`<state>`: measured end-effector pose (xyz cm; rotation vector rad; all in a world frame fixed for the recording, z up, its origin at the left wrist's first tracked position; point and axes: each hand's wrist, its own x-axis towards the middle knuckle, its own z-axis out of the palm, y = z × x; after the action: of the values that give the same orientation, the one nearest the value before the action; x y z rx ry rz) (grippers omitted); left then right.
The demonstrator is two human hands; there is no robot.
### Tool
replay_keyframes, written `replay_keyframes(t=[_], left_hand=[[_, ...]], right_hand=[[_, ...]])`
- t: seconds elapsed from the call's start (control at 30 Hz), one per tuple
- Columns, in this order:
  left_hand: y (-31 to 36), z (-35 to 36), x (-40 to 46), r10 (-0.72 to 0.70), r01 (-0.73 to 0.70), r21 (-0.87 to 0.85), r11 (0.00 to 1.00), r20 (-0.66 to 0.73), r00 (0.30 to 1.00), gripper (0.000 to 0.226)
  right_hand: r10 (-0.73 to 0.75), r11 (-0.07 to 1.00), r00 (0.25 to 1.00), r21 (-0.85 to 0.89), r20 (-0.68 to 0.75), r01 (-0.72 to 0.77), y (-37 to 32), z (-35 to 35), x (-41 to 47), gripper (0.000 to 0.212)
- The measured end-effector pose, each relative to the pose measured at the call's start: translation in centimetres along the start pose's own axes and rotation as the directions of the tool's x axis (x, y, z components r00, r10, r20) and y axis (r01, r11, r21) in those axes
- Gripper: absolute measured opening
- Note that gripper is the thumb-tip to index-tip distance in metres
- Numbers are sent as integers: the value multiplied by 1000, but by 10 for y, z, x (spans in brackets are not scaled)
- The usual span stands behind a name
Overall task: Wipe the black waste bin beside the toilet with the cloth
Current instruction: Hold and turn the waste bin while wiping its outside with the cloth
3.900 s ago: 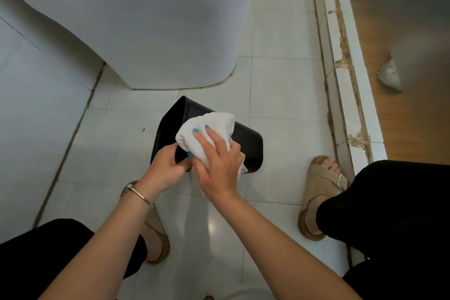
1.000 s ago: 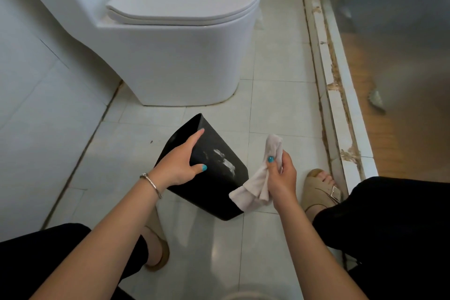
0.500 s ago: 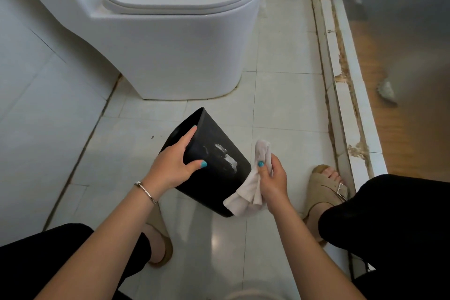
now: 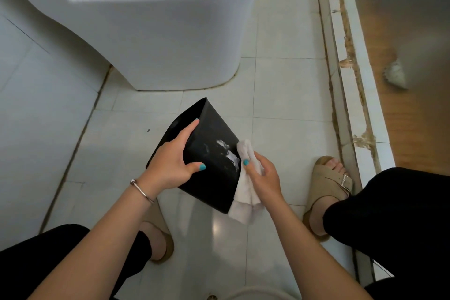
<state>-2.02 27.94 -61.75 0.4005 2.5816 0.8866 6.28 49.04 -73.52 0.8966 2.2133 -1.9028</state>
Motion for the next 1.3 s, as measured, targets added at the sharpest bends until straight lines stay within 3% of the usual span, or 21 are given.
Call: replay_keyframes(t=[0.13,0.23,0.37,0.7,0.87,1.1,1.3], left_hand=[[5,5,1,23,-22,40,999,-14,1000,103],[0,2,2,-2,3,33,999,-22,1000,103],[-3,1,-4,5,-6,-26,1000,-48,999,103],[9,9,-6,4,-2,28,1000,-70,998,100],[9,12,-7,-7,9,31,999,-72,997,101],[-5,7,-2,-66,68,15,998,-109,992,101],[-10,1,4,-63,60,-66,996,-57,996,102]], right_hand=[[104,985,994,-145,45,-96,8,10,4,57],[127,981,991,-154,35,-120,5,14,6,60],[49,975,997,-218,60,-34,-6,16,6,52],[-202,951,958,-194,204,242,-83,45,-10,48],[-239,931,947,-226,216,287,-83,44,-13,46],[-197,902,945,-330,261,279,-65,44,1,47],[-71,934,969,-325,239,149,-37,31,13,48]])
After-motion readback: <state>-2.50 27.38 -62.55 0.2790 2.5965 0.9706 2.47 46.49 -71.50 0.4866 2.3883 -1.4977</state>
